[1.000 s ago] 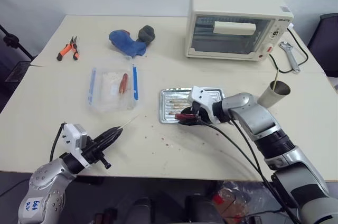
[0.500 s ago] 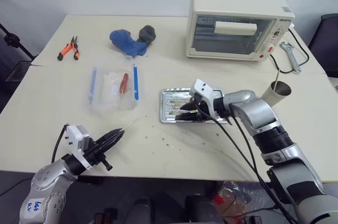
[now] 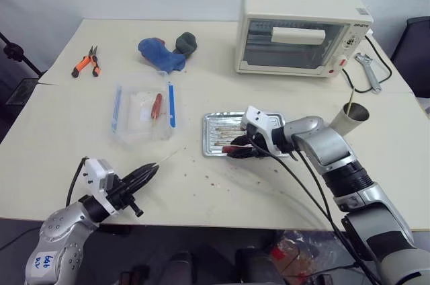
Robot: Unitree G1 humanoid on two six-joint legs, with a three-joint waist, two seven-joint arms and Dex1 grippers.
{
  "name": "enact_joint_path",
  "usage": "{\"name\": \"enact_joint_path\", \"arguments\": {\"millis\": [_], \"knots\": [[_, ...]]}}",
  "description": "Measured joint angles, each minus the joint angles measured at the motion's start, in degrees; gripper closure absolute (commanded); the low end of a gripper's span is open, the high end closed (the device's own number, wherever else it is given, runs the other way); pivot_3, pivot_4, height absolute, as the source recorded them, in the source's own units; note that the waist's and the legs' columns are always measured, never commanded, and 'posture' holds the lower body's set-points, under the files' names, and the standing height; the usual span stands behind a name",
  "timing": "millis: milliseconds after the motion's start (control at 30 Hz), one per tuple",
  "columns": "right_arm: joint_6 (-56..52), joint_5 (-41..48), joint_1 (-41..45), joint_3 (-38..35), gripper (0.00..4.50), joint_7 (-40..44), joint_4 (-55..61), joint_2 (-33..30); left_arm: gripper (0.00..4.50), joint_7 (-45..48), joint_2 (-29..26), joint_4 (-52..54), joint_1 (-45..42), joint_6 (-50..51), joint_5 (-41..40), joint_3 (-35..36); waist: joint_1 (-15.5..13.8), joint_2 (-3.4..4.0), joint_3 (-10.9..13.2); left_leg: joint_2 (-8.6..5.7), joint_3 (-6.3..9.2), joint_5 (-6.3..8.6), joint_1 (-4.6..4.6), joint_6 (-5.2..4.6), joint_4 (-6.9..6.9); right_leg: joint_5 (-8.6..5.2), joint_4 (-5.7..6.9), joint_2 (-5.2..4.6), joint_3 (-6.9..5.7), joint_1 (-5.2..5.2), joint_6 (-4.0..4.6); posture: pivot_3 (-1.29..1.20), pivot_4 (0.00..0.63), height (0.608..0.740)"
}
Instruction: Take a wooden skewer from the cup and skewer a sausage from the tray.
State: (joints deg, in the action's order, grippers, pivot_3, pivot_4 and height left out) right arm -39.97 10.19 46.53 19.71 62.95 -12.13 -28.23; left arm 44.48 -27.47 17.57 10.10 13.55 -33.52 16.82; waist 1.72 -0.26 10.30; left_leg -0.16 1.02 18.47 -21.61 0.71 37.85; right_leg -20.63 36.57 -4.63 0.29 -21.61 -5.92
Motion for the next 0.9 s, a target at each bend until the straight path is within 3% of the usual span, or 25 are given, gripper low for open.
{"name": "enact_joint_path", "arguments": {"millis": [33,567,667,867,900], "knots": [[0.1,0.1,0.0,-0.1,3.79,0.1,0.0,0.0,4.5,0.0,0.0,0.0,0.0,0.0,0.0,0.0,0.0,0.0,0.0,0.0,0.0,0.0,0.0,0.0,0.0,0.0,0.0,0.0,0.0,0.0,0.0,0.0,0.15,0.74],[4.9,3.3,-1.1,-2.4,3.79,8.9,3.0,-5.1,4.5,2.6,-2.8,0.3,-5.3,0.1,0.0,-2.8,0.0,0.0,0.0,0.0,-0.01,0.01,0.0,-0.01,-0.03,0.0,-0.06,-0.01,0.01,0.01,0.0,0.0,0.15,0.74],[3.2,3.4,-2.0,-2.3,3.19,8.2,2.7,-4.2,4.5,2.7,-2.8,0.3,-5.5,0.2,0.0,-3.4,0.2,0.0,0.0,0.02,-0.02,-0.01,0.0,0.02,-0.08,0.0,-0.06,0.01,0.01,-0.02,0.0,0.0,0.15,0.74],[6.2,1.1,-2.0,-2.3,1.22,1.8,1.0,0.4,4.5,2.6,-2.8,0.3,-5.4,0.2,0.0,-4.0,0.0,0.0,0.0,0.03,-0.01,-0.05,0.0,0.09,-0.08,0.0,-0.03,0.03,0.01,-0.03,0.0,0.0,0.15,0.74],[7.0,0.5,-1.9,-2.3,1.22,1.5,0.6,0.4,4.5,2.6,-2.8,0.3,-5.3,0.2,0.0,-4.0,-0.1,0.0,0.0,0.02,0.0,-0.05,0.0,0.08,-0.08,0.0,-0.03,0.03,0.0,-0.03,0.0,0.0,0.15,0.74]]}}
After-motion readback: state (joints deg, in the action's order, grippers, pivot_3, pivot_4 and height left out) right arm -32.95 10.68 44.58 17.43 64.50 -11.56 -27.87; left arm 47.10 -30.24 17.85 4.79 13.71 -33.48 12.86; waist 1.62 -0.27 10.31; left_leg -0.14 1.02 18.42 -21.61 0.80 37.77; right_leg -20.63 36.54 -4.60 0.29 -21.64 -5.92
